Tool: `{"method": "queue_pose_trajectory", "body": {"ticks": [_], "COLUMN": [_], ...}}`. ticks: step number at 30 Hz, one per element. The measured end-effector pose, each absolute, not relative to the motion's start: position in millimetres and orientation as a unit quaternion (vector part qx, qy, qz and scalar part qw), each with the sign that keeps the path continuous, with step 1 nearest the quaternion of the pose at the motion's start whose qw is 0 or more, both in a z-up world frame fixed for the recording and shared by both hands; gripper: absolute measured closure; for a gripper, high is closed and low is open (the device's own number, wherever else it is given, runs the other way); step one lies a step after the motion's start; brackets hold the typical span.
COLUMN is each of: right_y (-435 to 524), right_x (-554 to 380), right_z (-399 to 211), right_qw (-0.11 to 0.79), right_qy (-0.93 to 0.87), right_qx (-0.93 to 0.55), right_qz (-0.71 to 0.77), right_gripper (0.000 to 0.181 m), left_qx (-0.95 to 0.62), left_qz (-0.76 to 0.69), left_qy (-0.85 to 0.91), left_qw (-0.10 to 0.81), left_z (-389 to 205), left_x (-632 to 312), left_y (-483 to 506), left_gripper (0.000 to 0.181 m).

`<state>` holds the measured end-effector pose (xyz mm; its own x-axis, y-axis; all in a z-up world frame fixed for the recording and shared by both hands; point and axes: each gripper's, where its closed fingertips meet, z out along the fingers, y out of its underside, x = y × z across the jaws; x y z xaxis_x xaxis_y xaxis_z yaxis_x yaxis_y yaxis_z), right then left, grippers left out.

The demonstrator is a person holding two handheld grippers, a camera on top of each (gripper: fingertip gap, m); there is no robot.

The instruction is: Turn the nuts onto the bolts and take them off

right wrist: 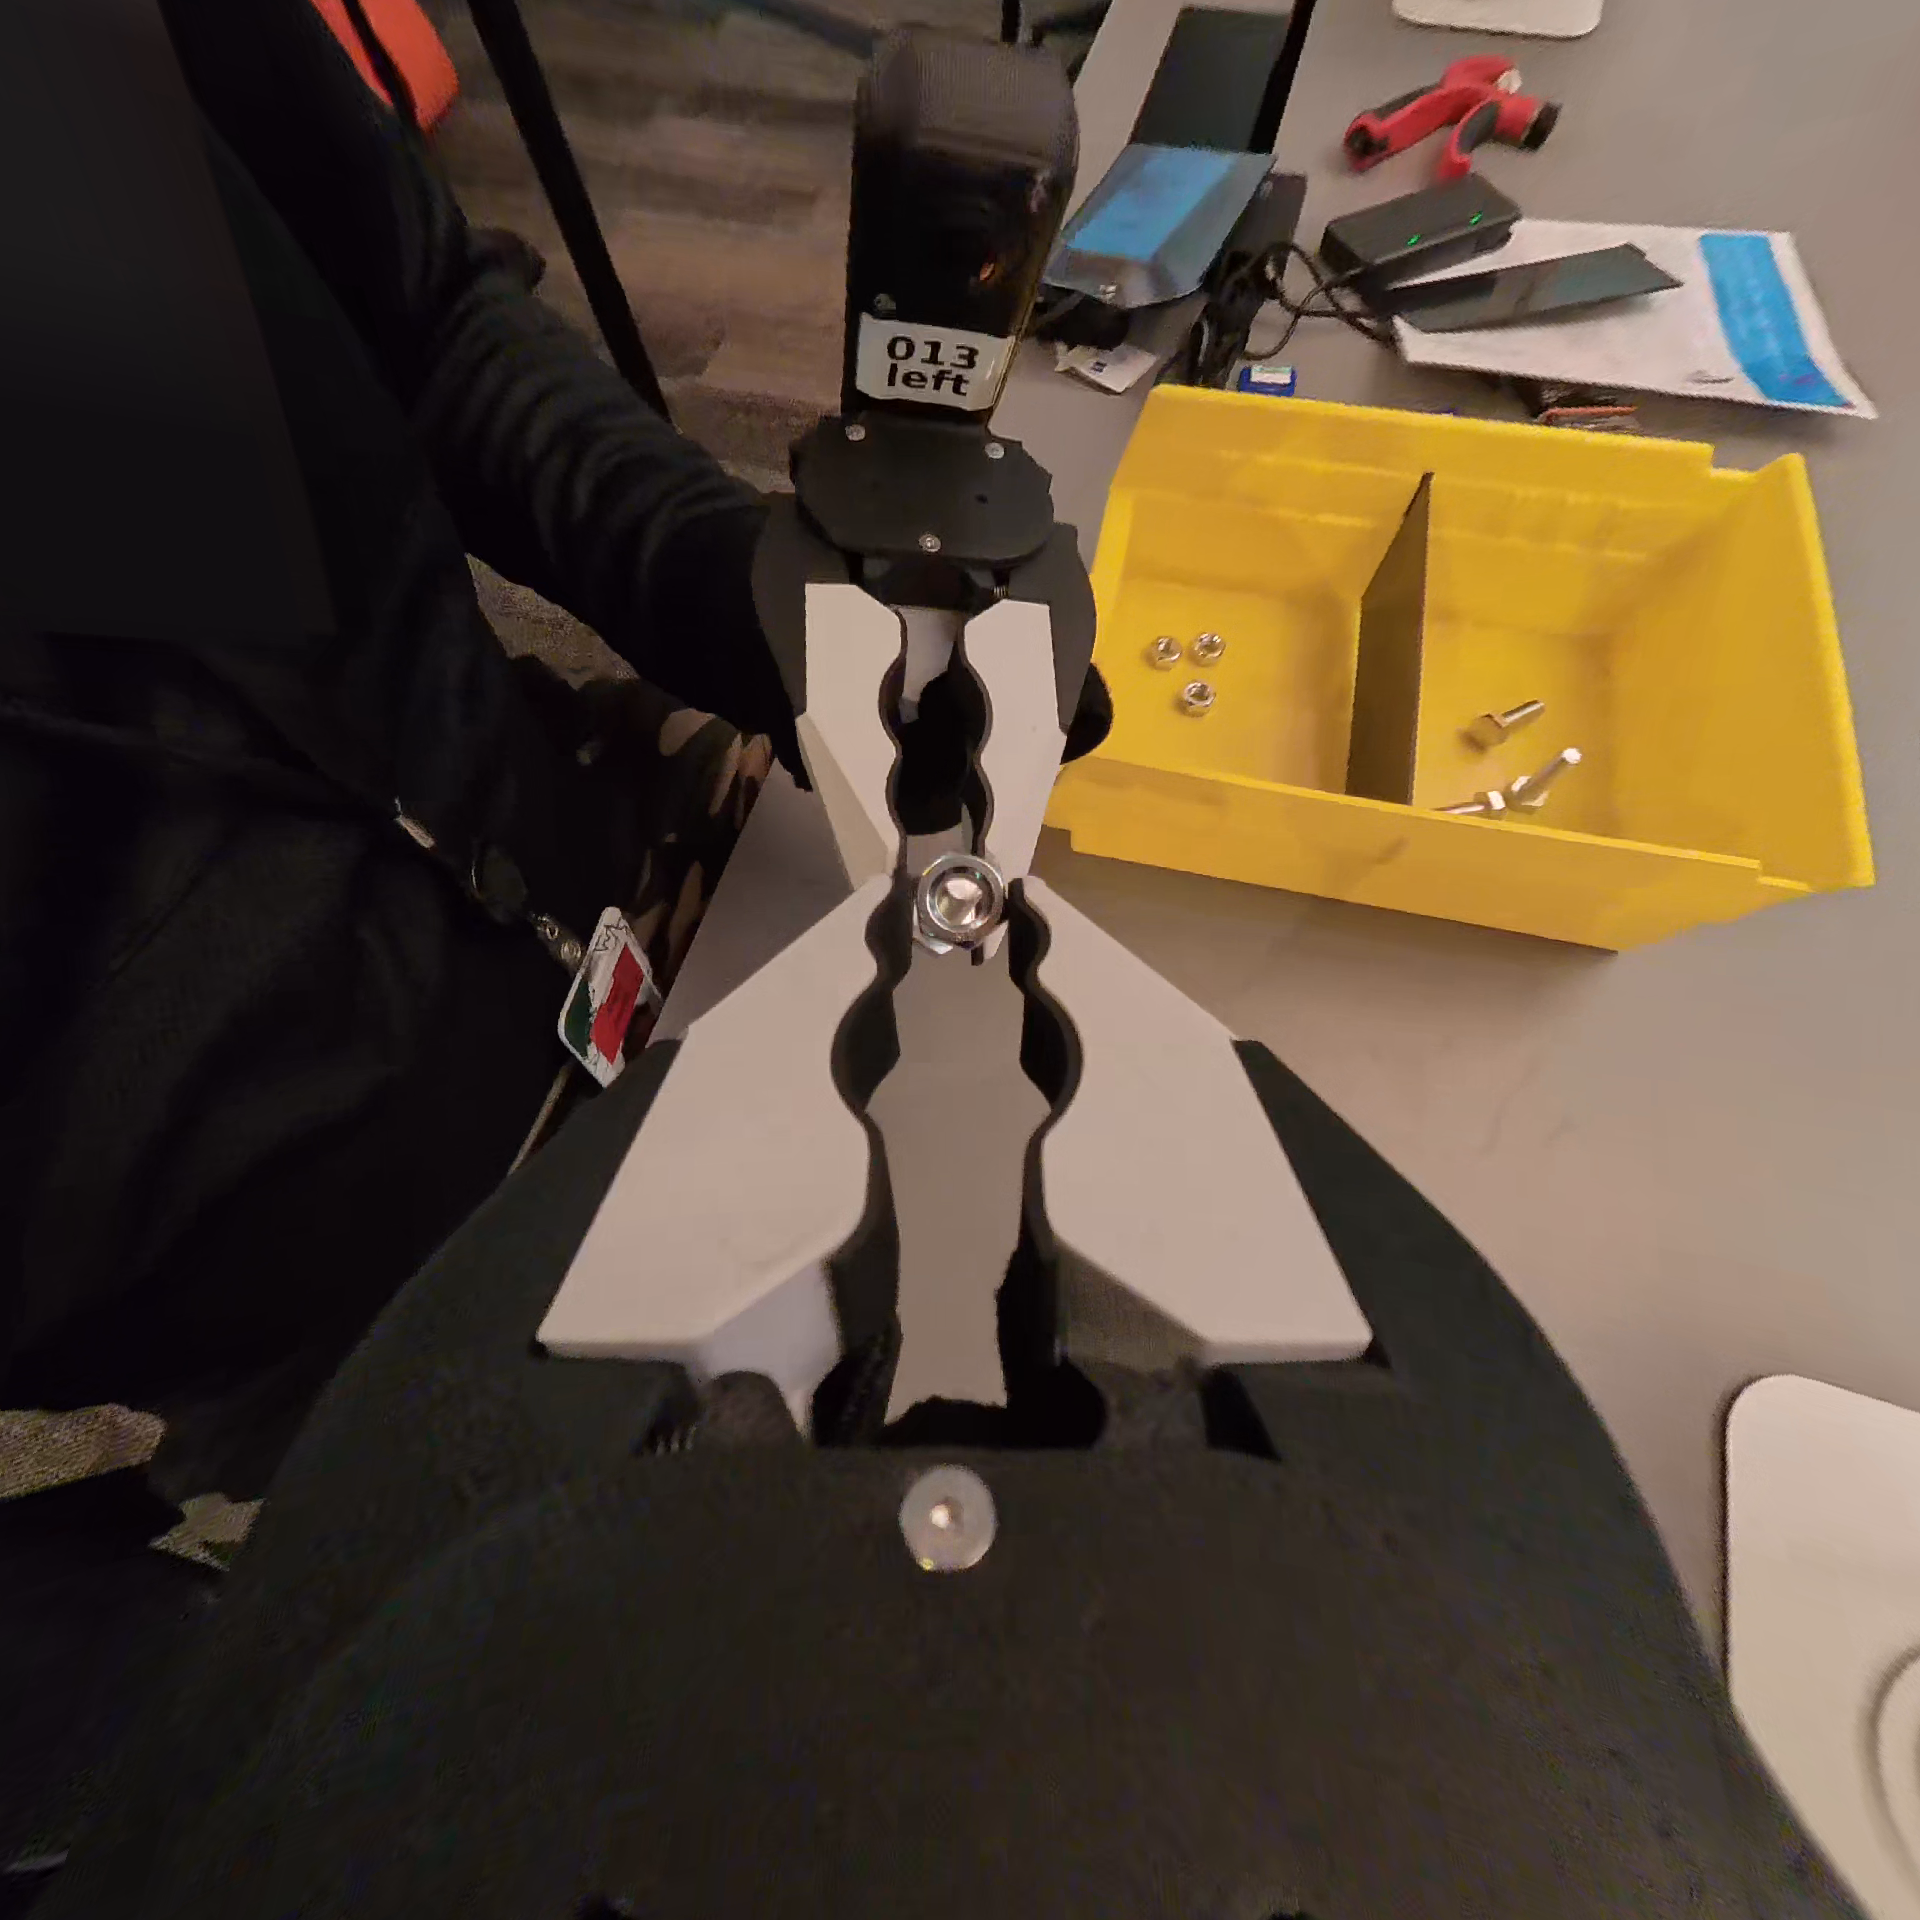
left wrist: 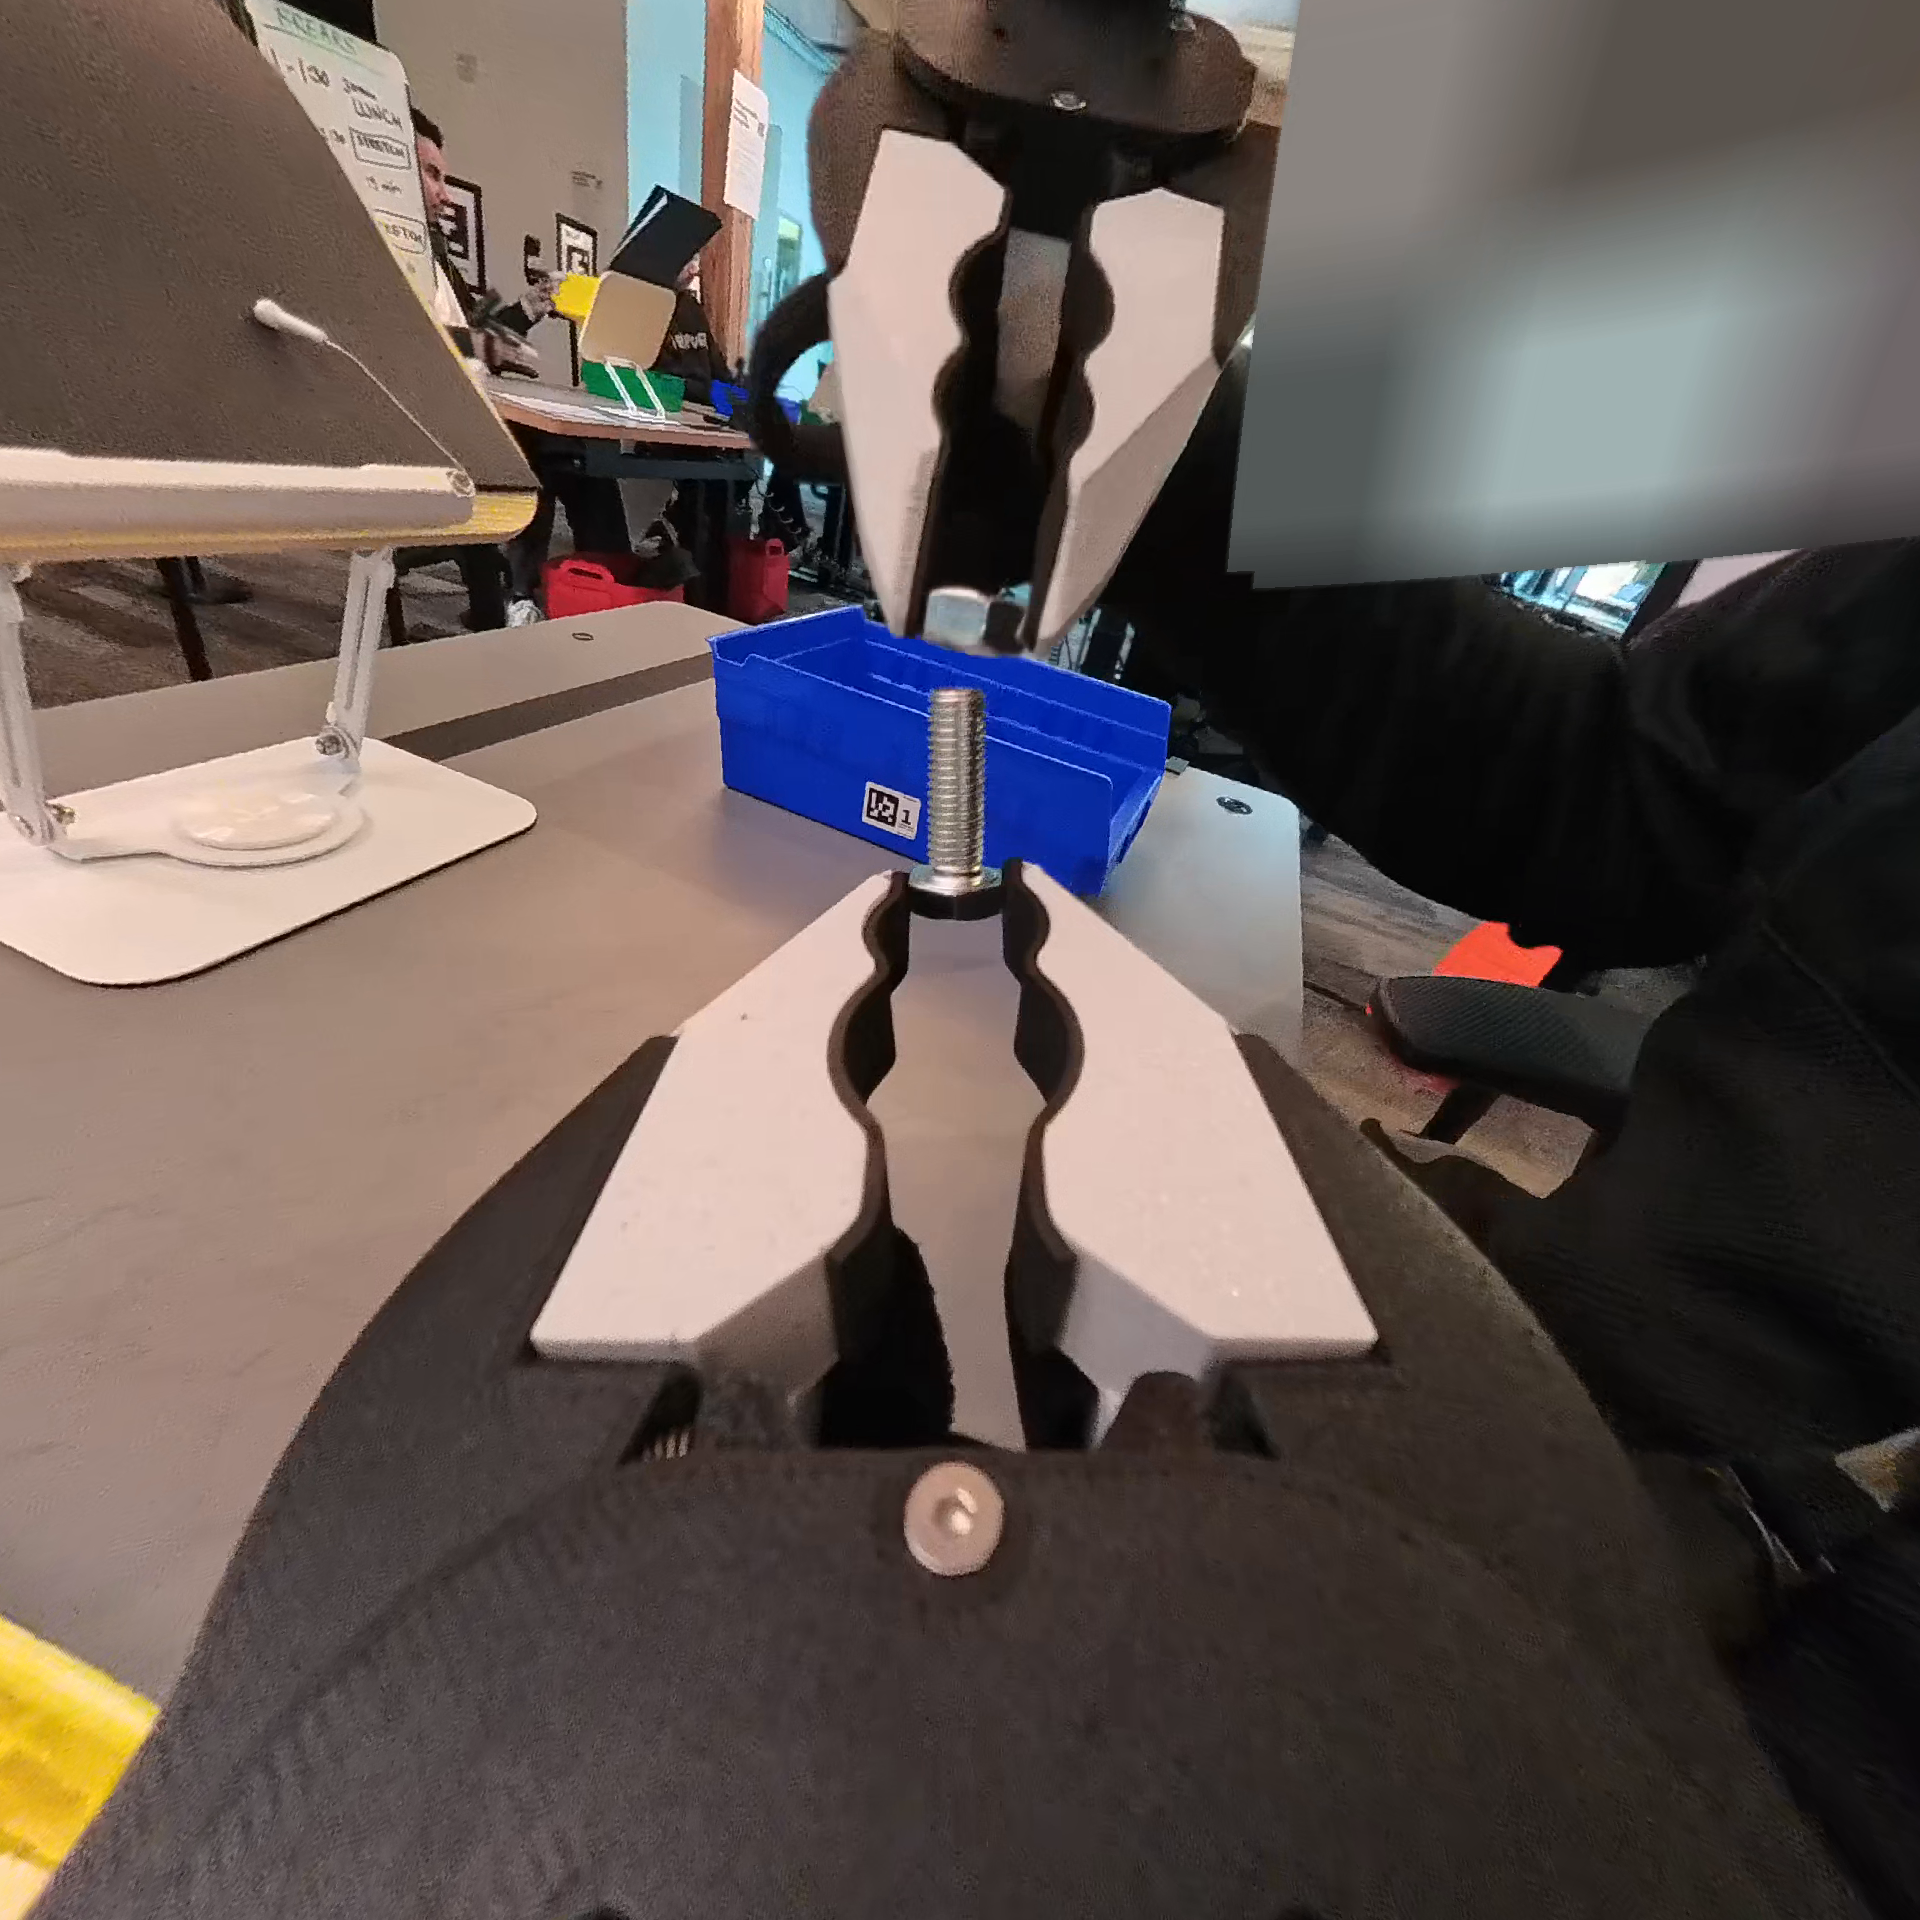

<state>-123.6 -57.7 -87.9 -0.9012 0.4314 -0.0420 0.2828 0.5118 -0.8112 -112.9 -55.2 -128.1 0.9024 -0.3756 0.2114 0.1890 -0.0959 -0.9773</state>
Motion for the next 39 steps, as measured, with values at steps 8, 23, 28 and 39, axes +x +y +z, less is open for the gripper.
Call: {"method": "queue_pose_trajectory", "body": {"ticks": [8, 23, 28, 39], "right_y": [-67, -73, -72, -67], "right_x": [-123, -123, -123, -124], "right_z": [-91, -102, -96, -82], "right_qw": [0.057, 0.033, 0.046, 0.076], "right_qy": [-0.881, -0.917, -0.891, -0.837], "right_qx": [-0.190, -0.152, -0.171, -0.194], "right_qz": [0.430, 0.367, 0.417, 0.506], "right_gripper": [0.165, 0.165, 0.166, 0.166], "left_qx": [-0.714, -0.720, -0.719, -0.709], "left_qz": [-0.189, -0.164, -0.169, -0.175], "left_qy": [0.076, 0.087, 0.084, 0.073], "left_qw": [0.670, 0.668, 0.669, 0.679], "left_z": [-124, -119, -120, -113], "left_x": [-111, -105, -107, -110], "left_y": [-57, -55, -55, -57], "left_gripper": [0.165, 0.165, 0.165, 0.165]}}
